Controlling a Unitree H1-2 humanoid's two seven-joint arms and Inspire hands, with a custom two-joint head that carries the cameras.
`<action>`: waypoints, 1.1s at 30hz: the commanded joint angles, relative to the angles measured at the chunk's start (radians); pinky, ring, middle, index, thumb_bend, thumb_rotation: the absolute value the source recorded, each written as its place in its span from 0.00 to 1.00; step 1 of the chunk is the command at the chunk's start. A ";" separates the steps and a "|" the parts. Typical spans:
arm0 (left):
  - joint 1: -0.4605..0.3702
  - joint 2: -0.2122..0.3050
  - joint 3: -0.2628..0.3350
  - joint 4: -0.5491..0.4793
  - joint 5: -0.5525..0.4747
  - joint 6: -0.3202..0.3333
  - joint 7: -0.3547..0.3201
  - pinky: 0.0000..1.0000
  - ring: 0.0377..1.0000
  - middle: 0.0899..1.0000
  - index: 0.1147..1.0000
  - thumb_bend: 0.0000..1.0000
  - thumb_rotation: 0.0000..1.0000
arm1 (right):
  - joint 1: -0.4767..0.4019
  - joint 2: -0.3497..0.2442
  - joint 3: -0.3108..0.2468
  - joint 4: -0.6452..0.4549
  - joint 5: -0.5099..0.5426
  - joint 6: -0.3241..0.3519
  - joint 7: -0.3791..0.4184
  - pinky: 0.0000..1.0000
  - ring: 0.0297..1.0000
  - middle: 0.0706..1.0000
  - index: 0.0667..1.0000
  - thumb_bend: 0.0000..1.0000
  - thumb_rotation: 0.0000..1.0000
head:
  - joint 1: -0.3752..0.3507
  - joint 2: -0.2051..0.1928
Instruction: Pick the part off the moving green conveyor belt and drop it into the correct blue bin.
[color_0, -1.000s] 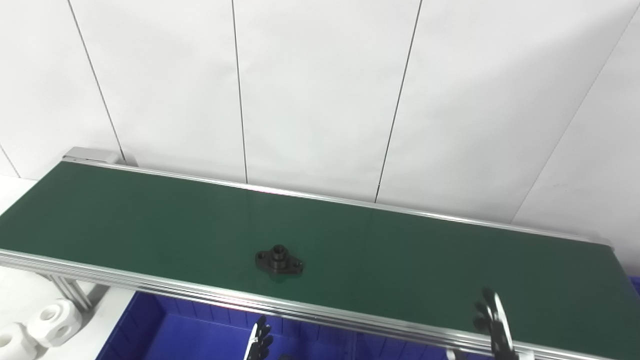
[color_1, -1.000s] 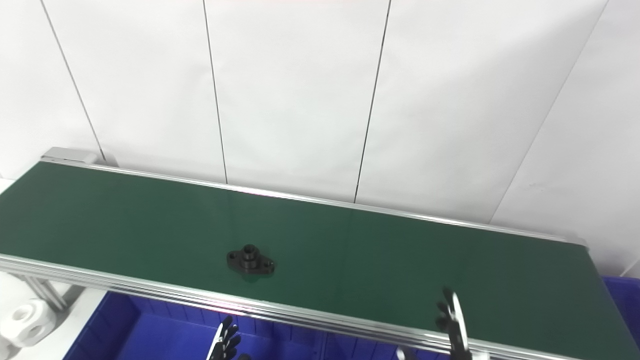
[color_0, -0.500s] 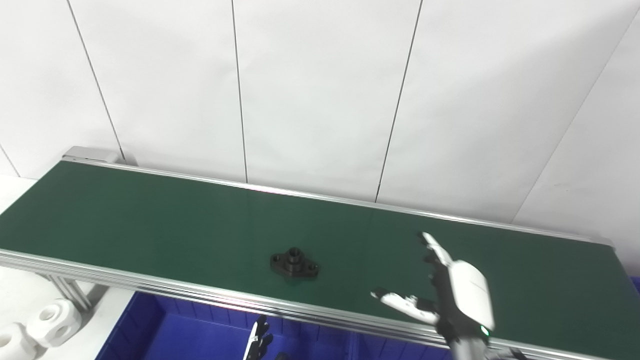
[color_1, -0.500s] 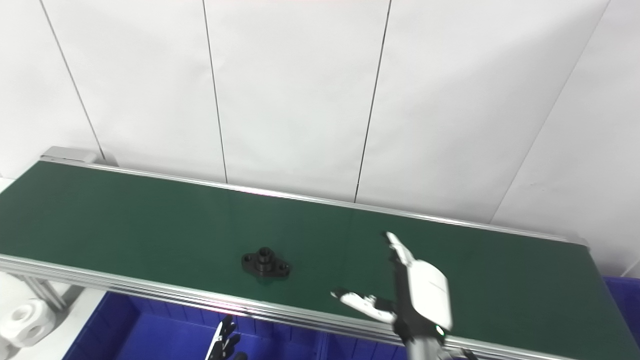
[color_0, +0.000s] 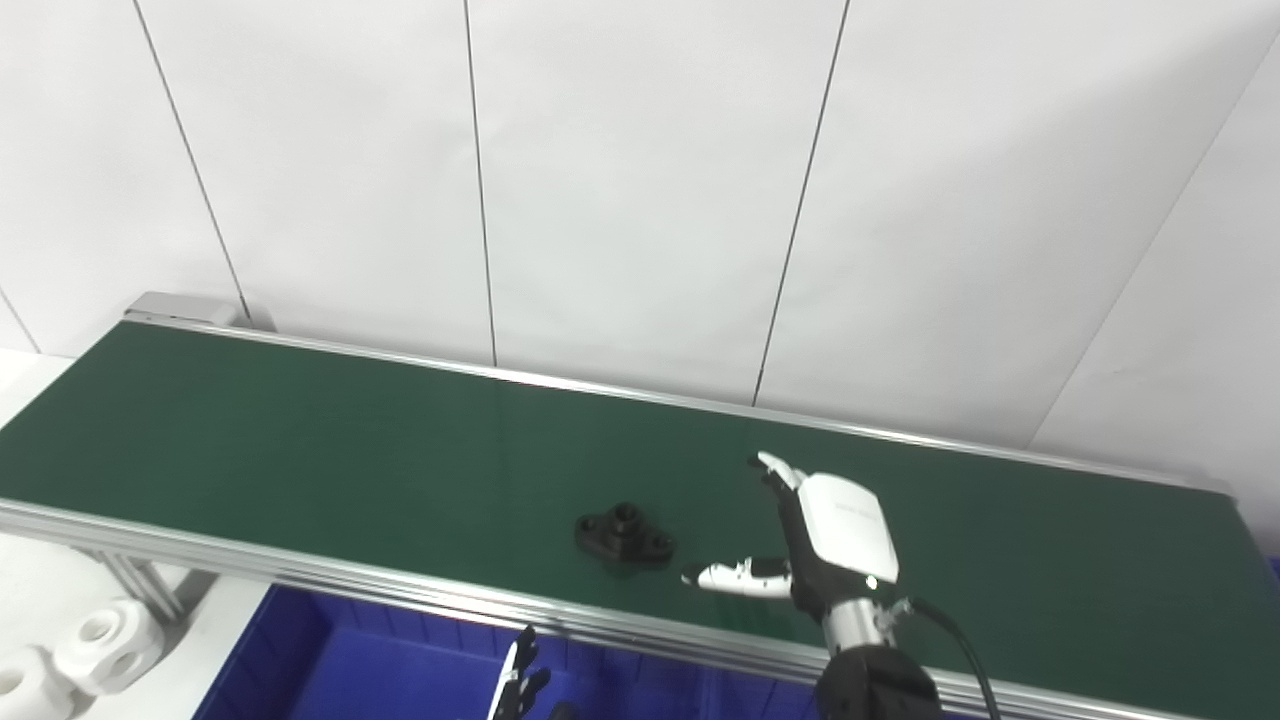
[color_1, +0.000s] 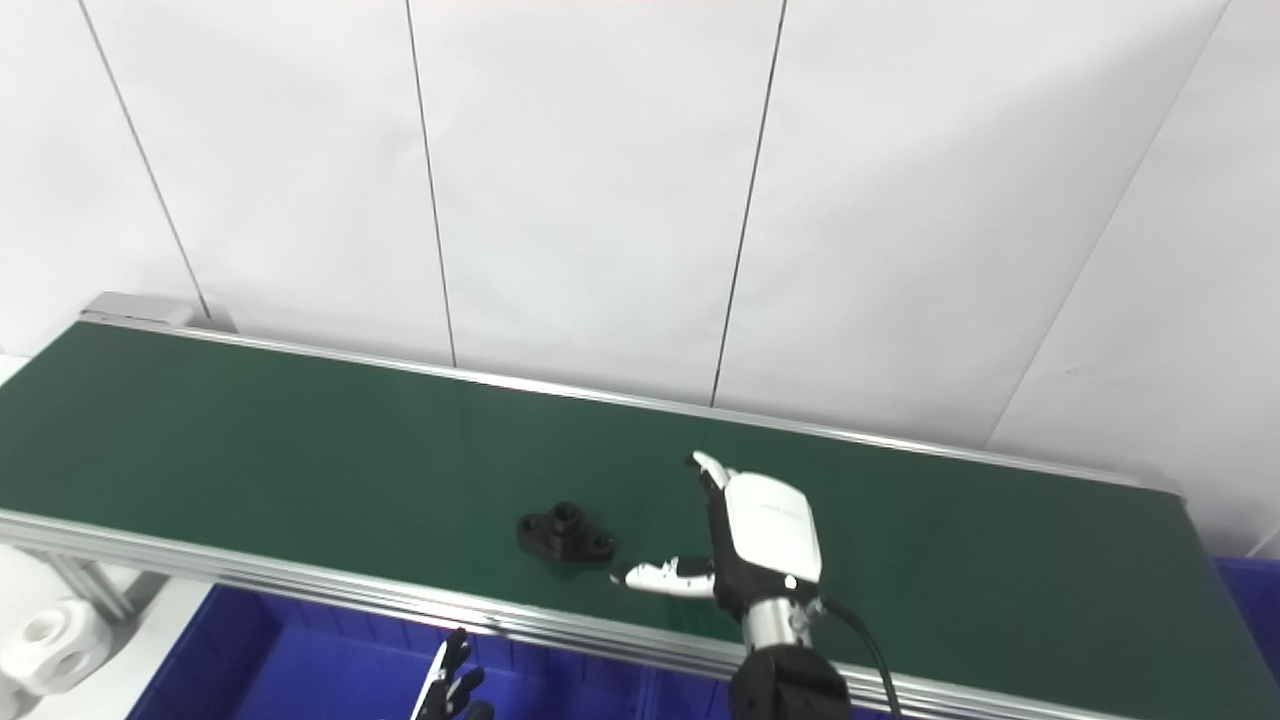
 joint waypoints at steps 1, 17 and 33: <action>0.007 -0.094 -0.061 -0.025 0.002 -0.025 0.000 0.94 0.91 0.98 1.00 0.41 0.91 | -0.061 0.002 0.021 0.007 -0.012 0.014 -0.007 0.48 0.63 0.79 0.84 1.00 0.56 | 0.001 0.000; 0.029 -0.107 -0.088 -0.044 0.018 -0.039 0.006 1.00 1.00 0.96 1.00 0.35 0.92 | -0.201 -0.031 0.156 0.161 -0.047 0.052 0.085 0.44 0.57 0.76 0.85 1.00 0.59 | 0.023 0.025; 0.074 -0.114 -0.112 -0.110 0.038 -0.003 0.007 0.99 0.96 0.96 1.00 0.36 0.93 | -0.229 -0.103 0.260 0.295 -0.074 0.012 0.062 0.24 0.28 0.40 0.69 0.74 0.33 | 0.037 0.054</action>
